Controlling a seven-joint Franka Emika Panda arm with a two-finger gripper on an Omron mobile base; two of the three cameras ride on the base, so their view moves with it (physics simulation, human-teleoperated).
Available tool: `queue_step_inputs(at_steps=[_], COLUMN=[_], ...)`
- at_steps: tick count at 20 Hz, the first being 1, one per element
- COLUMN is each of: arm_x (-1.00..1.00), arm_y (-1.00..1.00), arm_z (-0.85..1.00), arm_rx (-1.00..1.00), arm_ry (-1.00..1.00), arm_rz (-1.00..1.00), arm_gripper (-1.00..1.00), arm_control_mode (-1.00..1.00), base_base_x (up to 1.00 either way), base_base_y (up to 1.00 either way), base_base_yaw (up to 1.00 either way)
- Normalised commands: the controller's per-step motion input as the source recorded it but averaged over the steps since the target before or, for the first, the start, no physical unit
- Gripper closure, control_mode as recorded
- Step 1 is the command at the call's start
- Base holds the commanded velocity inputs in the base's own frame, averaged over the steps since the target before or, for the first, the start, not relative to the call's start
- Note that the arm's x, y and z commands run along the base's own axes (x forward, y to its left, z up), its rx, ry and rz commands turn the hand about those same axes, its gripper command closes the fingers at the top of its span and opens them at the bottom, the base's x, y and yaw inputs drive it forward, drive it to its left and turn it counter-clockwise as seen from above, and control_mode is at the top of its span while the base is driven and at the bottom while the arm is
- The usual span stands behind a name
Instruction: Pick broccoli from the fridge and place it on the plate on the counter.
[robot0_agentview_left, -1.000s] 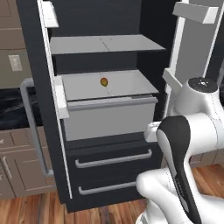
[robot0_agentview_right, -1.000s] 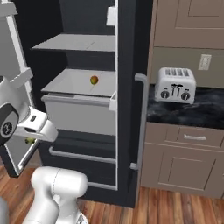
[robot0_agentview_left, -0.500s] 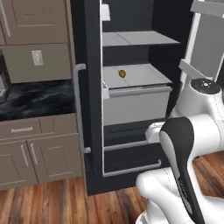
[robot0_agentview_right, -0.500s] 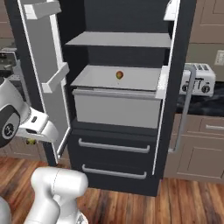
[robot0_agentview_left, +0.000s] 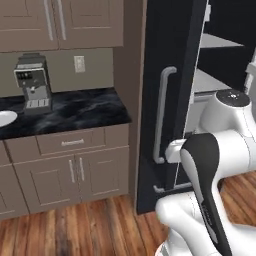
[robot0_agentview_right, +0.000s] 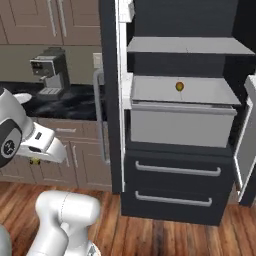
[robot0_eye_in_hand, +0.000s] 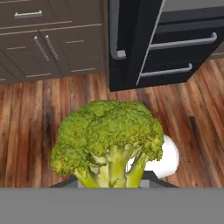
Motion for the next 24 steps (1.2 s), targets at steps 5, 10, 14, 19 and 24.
queue_step_inputs(at_steps=[5, 10, 14, 19, 24], arm_x=[0.0, 0.0, 0.0, 0.0, 0.0], arm_y=[0.0, 0.0, 0.0, 0.0, 0.0], arm_z=[0.0, 0.0, 0.0, 0.0, 0.0], arm_rx=[0.0, 0.0, 0.0, 0.0, 0.0], arm_ry=[0.0, 0.0, 0.0, 0.0, 0.0], arm_rz=[0.0, 0.0, 0.0, 0.0, 0.0], arm_gripper=[1.0, 1.0, 1.0, 1.0, 1.0], arm_control_mode=[1.0, 1.0, 1.0, 1.0, 1.0], base_base_x=[0.02, 0.25, 0.57, 0.83, 0.99], base_base_y=[1.0, 1.0, 1.0, 1.0, 0.87], base_base_yaw=[0.0, 0.0, 0.0, 0.05, 0.02])
